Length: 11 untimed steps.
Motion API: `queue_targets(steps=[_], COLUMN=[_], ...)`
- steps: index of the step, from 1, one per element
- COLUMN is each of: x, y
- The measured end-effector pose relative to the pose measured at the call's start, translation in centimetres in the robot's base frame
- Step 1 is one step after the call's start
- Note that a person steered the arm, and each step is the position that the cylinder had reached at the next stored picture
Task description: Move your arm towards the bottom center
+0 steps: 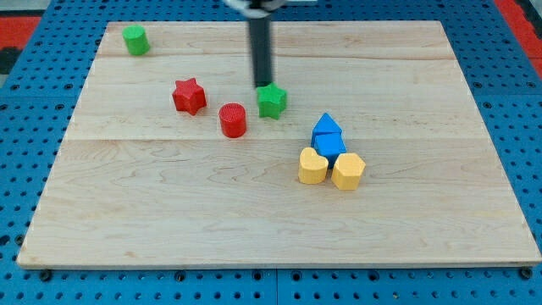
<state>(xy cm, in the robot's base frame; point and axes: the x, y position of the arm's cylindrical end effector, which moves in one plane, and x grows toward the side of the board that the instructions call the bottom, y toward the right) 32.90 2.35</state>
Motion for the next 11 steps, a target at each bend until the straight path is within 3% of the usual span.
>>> queue_targets(steps=[1, 2, 4, 5, 6, 7, 8, 9, 10, 11], x=[-0.2, 4.1, 3.3, 4.9, 9.9, 17.4, 22.5, 23.2, 23.0, 20.3], y=[11.2, 16.0, 16.0, 16.0, 17.4, 16.1, 9.6, 2.3, -0.6, 2.9])
